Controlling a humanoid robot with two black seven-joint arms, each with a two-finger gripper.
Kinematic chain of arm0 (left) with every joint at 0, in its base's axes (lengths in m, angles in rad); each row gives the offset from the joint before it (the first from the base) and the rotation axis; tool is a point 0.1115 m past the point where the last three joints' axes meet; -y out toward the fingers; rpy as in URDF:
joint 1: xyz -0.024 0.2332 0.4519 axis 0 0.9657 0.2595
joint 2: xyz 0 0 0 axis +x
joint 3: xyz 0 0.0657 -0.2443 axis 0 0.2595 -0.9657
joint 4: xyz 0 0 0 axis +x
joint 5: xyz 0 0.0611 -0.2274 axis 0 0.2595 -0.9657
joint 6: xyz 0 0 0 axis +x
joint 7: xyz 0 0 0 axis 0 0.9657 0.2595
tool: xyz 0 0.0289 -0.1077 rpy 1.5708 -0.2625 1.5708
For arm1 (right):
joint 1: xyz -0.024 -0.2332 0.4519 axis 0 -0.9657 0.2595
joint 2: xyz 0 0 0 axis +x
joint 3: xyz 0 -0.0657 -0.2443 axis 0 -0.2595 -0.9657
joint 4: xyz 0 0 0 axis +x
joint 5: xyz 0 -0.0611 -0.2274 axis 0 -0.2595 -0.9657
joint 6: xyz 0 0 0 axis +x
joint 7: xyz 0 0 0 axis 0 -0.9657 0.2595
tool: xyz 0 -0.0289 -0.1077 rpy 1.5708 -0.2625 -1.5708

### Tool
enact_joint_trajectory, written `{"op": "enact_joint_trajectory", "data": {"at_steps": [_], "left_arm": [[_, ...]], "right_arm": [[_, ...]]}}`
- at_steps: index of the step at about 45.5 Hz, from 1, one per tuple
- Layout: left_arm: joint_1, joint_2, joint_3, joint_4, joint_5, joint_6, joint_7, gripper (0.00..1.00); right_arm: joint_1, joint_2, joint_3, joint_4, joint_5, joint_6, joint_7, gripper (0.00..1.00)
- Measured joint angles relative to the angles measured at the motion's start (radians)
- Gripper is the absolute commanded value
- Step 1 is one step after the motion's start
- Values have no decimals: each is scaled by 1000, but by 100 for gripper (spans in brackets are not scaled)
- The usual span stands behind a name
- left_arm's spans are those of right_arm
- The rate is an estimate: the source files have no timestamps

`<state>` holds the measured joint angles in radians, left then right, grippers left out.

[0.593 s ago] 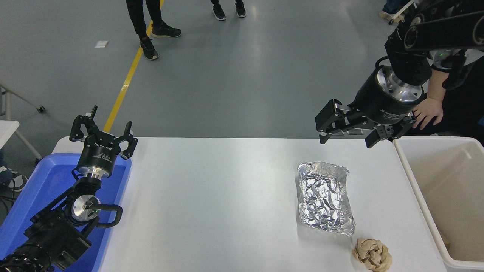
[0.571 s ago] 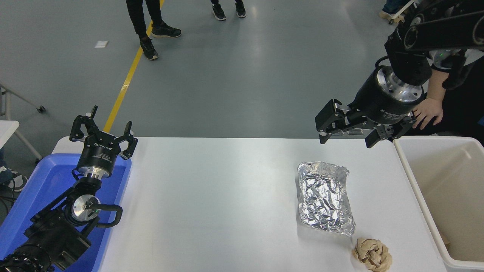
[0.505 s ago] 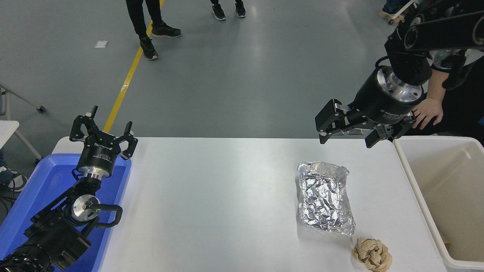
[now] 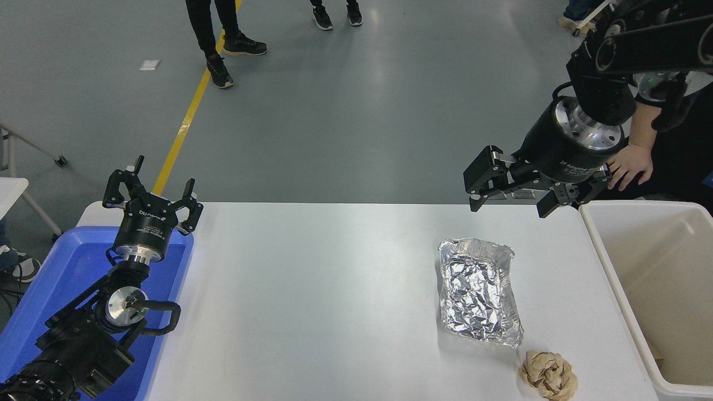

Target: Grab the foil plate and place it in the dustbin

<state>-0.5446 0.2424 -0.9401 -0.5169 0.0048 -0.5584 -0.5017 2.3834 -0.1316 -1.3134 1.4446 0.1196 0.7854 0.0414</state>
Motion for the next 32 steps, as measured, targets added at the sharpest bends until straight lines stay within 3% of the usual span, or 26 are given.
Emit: {"op": "enact_joint_trajectory", "data": {"at_steps": [32], "left_arm": [[0, 0, 0, 0, 0, 0, 0, 98]], "right_arm": [[-13, 2, 1, -20, 0, 0, 0, 100]]}}
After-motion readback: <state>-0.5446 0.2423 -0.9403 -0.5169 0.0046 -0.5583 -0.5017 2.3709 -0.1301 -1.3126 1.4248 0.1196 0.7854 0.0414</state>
